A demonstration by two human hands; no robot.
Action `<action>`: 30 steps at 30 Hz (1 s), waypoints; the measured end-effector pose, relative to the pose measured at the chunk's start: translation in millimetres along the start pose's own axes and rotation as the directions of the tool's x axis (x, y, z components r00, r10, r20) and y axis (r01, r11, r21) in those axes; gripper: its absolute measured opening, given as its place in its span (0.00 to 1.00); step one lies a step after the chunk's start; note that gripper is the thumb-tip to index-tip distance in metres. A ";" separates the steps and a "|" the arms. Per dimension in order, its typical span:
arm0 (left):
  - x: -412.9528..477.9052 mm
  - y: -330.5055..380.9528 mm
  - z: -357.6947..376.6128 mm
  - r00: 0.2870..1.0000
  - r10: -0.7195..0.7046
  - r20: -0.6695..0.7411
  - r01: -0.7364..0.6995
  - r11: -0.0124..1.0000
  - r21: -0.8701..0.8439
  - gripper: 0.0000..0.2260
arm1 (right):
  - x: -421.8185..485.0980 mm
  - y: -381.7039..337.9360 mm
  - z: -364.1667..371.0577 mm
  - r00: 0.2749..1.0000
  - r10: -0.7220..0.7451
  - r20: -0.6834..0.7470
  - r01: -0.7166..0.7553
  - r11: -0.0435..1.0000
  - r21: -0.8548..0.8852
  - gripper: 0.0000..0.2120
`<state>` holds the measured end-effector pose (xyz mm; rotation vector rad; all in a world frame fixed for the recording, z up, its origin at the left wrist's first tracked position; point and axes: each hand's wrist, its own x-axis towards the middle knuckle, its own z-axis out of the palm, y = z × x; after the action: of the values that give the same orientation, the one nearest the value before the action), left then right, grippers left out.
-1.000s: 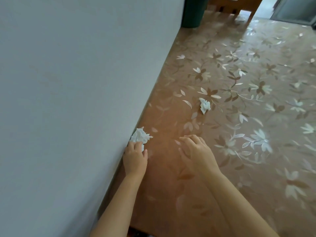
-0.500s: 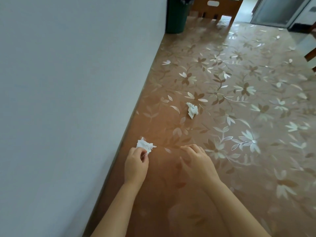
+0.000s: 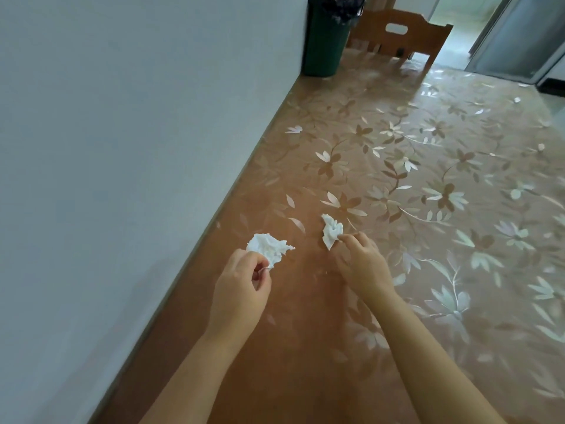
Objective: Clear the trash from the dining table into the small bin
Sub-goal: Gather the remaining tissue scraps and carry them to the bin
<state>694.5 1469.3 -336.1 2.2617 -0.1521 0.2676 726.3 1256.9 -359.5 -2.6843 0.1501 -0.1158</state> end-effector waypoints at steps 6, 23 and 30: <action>-3.0 -13.4 5.4 0.999 -0.052 0.002 0.052 0.999 0.014 0.08 | 41.8 4.1 23.6 1.000 -0.017 -0.018 0.016 0.999 -0.039 0.16; -59.7 -10.0 -19.9 0.983 -0.124 0.134 0.126 0.992 -0.012 0.08 | -66.1 6.6 32.3 0.994 0.103 0.023 -0.105 0.990 0.099 0.08; -96.8 11.8 -37.4 0.969 -0.069 0.238 0.085 0.995 -0.058 0.07 | -156.5 -1.9 16.8 0.977 0.204 0.063 -0.211 0.969 0.128 0.05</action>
<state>593.0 1492.2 -327.3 2.2202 -0.1941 -0.0489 573.2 1285.4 -382.7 -2.5176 0.3925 0.0057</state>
